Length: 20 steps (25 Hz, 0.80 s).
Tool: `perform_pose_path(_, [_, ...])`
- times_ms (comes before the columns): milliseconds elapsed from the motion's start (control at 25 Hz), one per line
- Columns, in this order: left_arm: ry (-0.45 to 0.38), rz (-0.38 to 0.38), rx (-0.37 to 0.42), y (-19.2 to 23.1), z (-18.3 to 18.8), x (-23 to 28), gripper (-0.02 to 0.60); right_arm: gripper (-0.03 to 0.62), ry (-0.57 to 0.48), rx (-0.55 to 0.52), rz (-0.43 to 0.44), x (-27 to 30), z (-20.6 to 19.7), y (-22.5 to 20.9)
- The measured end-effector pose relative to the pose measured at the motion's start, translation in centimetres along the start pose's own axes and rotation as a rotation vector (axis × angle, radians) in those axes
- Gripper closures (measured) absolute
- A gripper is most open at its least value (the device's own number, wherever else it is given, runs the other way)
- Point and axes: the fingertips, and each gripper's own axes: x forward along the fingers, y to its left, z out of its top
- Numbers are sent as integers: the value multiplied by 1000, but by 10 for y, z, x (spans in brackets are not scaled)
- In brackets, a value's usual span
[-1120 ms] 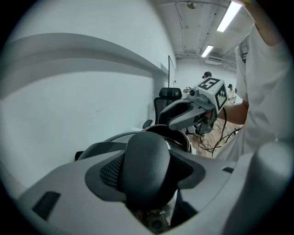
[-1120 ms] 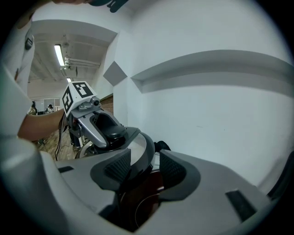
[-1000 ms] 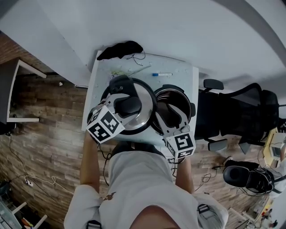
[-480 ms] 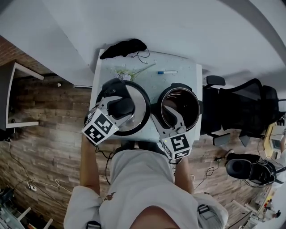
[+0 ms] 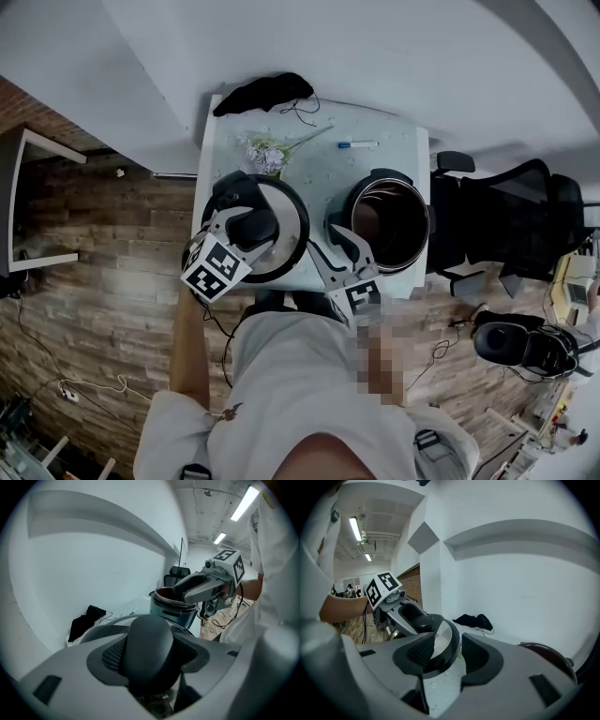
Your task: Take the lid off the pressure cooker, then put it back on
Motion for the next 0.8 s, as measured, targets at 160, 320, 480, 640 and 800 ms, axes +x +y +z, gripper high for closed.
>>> perform_pose_path(160, [8,-4,-14,-3,-23,12,307,416,36,3,7,9,-15,10])
perform_pose_path(320, [4,7,-38,-2,-41,21,307,419,51,3,8,18,-27,17])
perform_pose_path(480, [-1,29,-60,-1,-58,31,307,424,75,21,10,28,-44,23])
perform_pose_path(640, [9,49,-79,-1,-76,43,307,430,97,53,3,38,-67,25])
perform_pose_path(800, [5,79,-101,-4,-87,56,307,433,124,60,-4,44,-87,23])
